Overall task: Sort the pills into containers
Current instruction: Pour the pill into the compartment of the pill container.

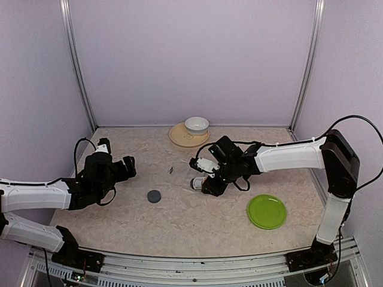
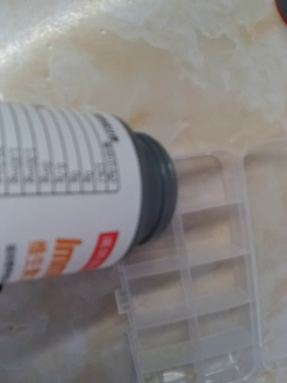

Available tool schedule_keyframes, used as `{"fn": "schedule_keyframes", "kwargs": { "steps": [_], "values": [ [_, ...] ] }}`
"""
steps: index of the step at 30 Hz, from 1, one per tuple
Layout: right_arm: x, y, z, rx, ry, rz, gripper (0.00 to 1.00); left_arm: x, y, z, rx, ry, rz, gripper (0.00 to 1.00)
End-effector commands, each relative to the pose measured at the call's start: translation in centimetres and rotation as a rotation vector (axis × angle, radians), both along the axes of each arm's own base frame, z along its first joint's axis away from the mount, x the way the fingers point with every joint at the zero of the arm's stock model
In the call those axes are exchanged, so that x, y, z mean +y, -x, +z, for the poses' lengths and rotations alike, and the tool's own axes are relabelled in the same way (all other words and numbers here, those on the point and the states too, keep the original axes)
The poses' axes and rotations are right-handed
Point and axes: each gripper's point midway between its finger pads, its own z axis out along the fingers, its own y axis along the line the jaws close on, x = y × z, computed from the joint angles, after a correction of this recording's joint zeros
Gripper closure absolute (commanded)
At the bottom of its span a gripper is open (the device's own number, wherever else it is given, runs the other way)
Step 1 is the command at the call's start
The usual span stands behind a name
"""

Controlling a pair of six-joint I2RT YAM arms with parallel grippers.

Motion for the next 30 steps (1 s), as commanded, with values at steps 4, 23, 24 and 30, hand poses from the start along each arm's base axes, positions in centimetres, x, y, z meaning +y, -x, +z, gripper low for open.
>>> {"fn": "schedule_keyframes", "kwargs": {
  "steps": [4, 23, 24, 30],
  "values": [
    [-0.03, -0.21, -0.22, 0.021, 0.023, 0.010, 0.90, 0.02, -0.18, -0.03, -0.006, 0.016, 0.006, 0.01],
    [0.18, -0.50, 0.37, 0.030, 0.049, 0.018, 0.89, 0.01, -0.16, -0.03, -0.006, 0.015, 0.004, 0.01],
    [0.12, -0.47, 0.22, 0.033, 0.055, 0.019, 0.89, -0.01, -0.18, -0.07, -0.005, 0.016, 0.004, 0.01],
    [0.16, -0.53, 0.25, 0.035, 0.063, 0.023, 0.89, 0.00, -0.17, -0.07, -0.005, 0.015, 0.004, 0.01]
  ]
}}
